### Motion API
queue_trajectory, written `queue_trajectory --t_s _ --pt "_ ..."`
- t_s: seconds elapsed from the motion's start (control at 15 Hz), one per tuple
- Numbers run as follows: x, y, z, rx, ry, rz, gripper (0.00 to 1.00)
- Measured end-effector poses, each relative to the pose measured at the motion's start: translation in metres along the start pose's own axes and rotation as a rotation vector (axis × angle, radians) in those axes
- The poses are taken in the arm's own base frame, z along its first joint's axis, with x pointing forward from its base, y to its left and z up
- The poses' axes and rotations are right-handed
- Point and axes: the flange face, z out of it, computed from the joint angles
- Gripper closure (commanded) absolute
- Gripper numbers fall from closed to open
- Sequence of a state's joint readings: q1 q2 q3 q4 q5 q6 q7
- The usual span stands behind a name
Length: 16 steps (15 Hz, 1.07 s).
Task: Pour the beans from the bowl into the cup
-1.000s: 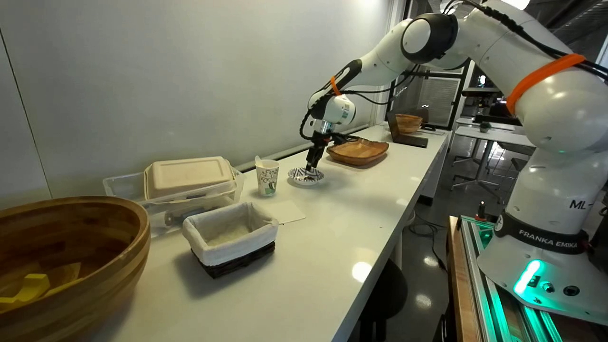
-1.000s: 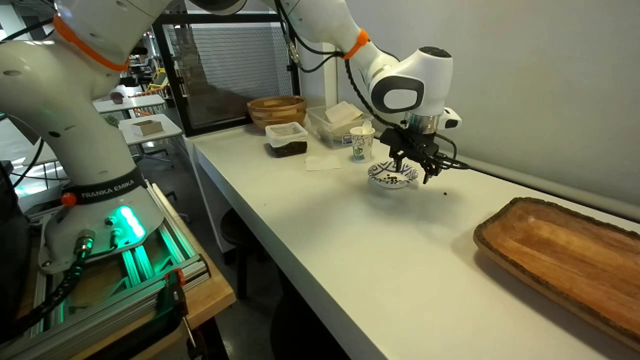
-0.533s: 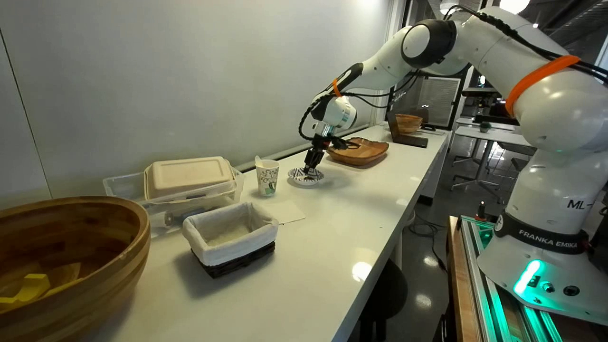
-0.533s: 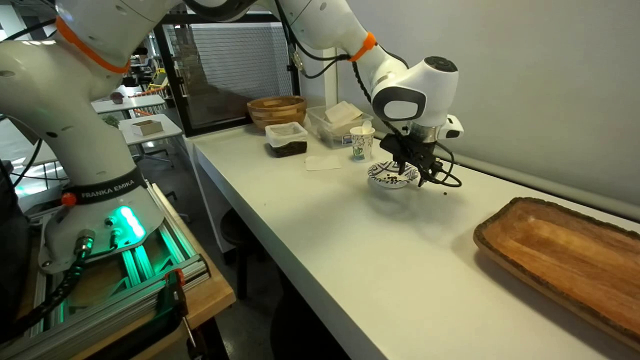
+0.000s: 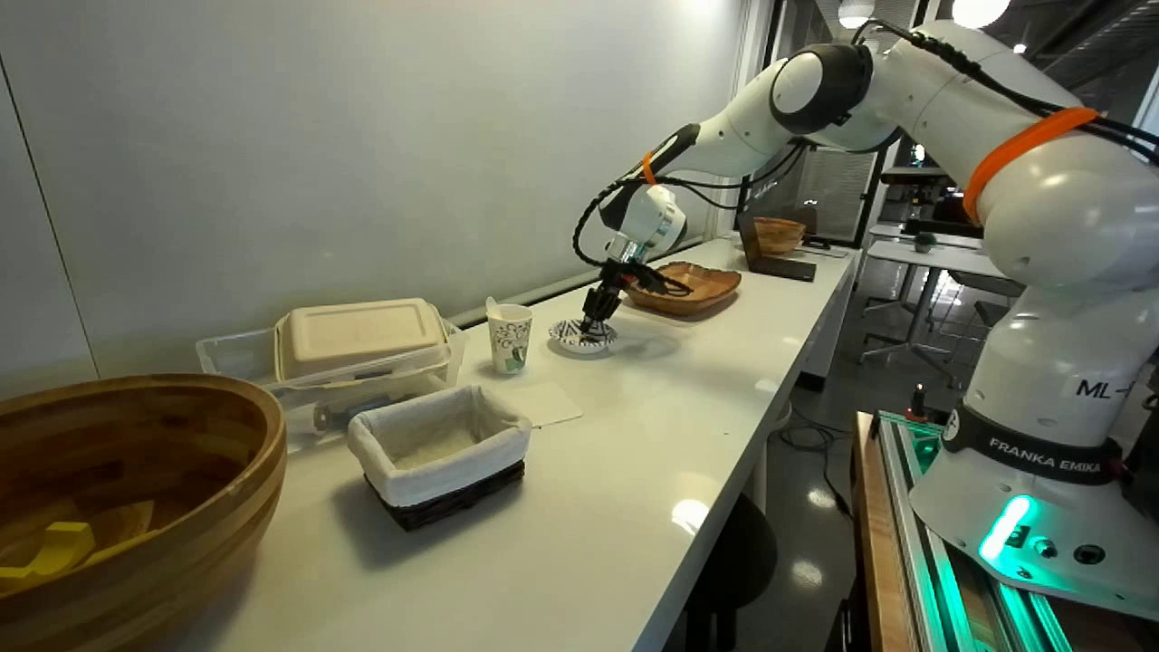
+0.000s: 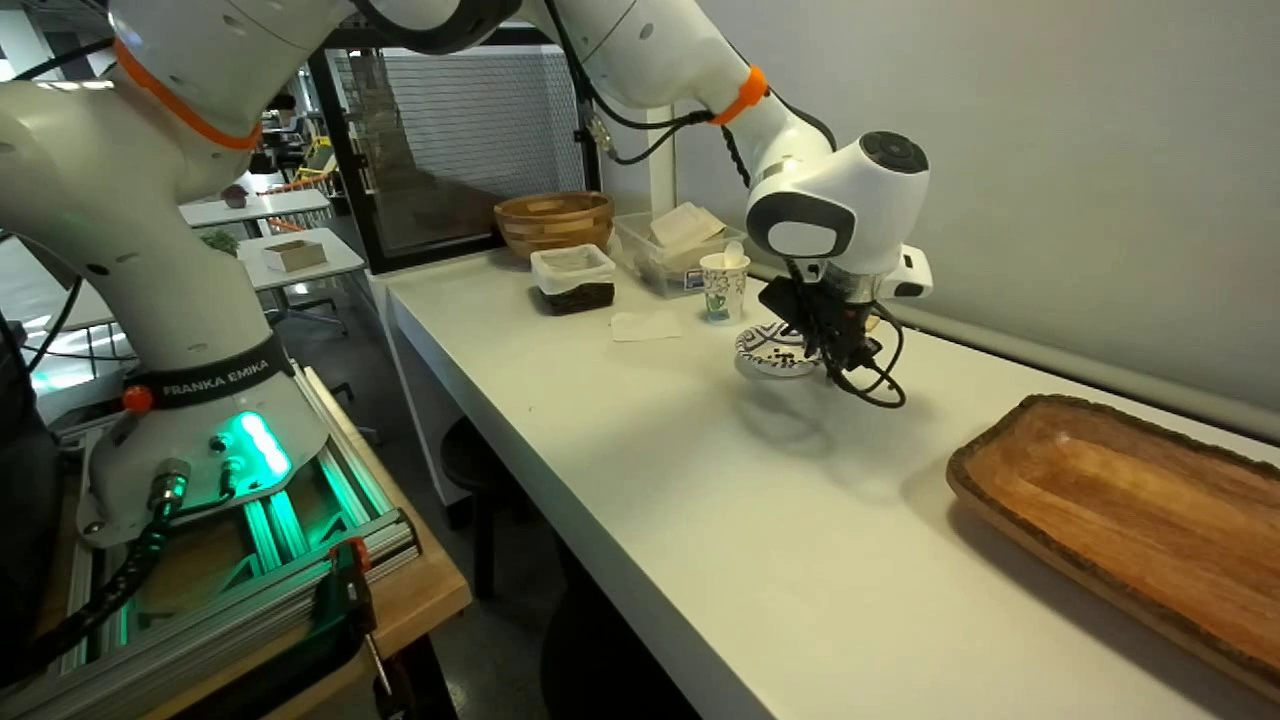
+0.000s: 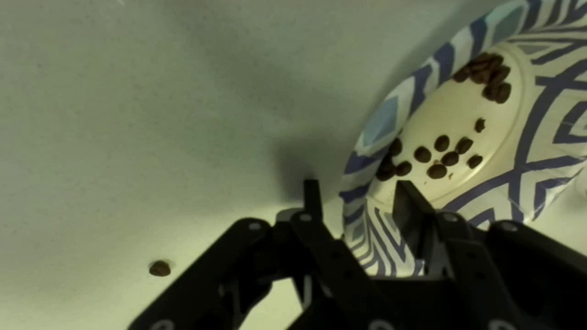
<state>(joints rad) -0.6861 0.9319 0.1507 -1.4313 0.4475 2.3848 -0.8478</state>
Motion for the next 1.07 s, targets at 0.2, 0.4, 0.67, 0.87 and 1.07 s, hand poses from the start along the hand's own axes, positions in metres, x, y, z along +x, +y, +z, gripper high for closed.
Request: queue_trajectory --t_s 0.2,0.4,0.67,0.87,1.07 --pt "0.0 -0.001 0.002 0.03 0.02 0.023 0.7" --pt "0.001 -0.005 0.003 0.063 0.03 0.039 0.8" --pt "0.003 -0.012 0.005 0.125 0.042 0.063 1.0" --pt "0.004 -0.015 0.003 0.16 0.049 0.075 1.0" --pt "0.005 -0.017 0.001 0.186 0.047 0.078 0.99"
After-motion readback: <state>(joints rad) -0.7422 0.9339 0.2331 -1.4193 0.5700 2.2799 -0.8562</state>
